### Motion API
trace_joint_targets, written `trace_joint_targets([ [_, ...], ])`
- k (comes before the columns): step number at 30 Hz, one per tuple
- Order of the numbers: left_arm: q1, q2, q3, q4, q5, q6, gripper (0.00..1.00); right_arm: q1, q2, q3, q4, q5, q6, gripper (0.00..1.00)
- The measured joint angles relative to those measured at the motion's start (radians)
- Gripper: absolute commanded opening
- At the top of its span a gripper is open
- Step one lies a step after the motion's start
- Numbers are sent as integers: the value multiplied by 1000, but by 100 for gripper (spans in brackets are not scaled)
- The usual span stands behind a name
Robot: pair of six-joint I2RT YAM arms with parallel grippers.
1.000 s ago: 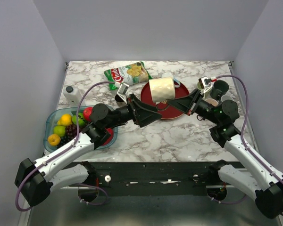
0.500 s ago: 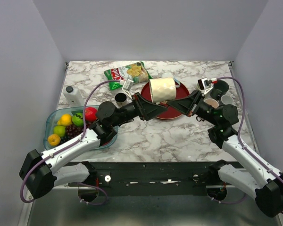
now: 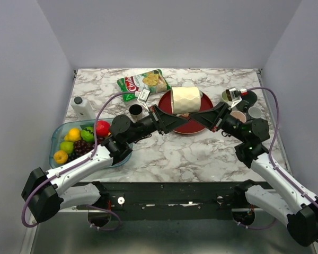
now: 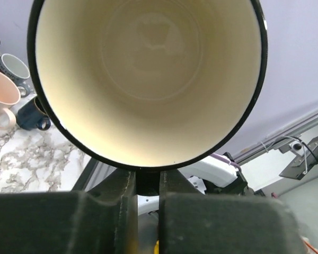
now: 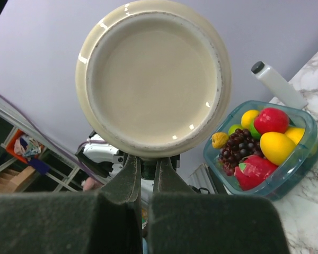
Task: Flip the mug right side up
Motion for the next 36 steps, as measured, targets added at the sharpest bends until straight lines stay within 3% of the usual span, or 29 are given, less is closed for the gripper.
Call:
trace_joint_targets([
  [2, -3, 0, 0, -8, -2, 1, 0, -1, -12, 0, -31, 3, -24, 1],
  [3, -3, 0, 0, -14, -3, 3, 0, -1, -17, 0, -48, 4, -32, 6],
  [4, -3, 0, 0, -21, -3, 7, 0, -1, -22, 0, -66, 7, -42, 17],
  [5, -3, 0, 0, -31, -6, 13, 0, -1, -27, 2, -90, 11, -55, 46],
  [7, -3, 0, 0, -50, -11, 32, 0, 0, -36, 11, -151, 19, -77, 67],
  [9, -5, -1, 1, -94, -45, 60, 0, 5, -44, 32, -233, 18, -130, 95],
  [10, -5, -1, 1, -121, -65, 78, 0, 7, -49, 47, -275, 18, -155, 100],
  [16, -5, -44, 34, -396, -220, 210, 0, 12, -151, 82, -520, 118, -326, 100],
  [24, -3, -7, 230, -880, -600, 449, 0, 12, -216, 82, -690, 249, -449, 100],
  [28, 0, 105, 302, -1024, -732, 532, 0, 12, -200, 82, -747, 267, -473, 100],
  [36, 18, 292, 349, -1175, -849, 601, 0, 12, -204, 73, -799, 281, -500, 100],
])
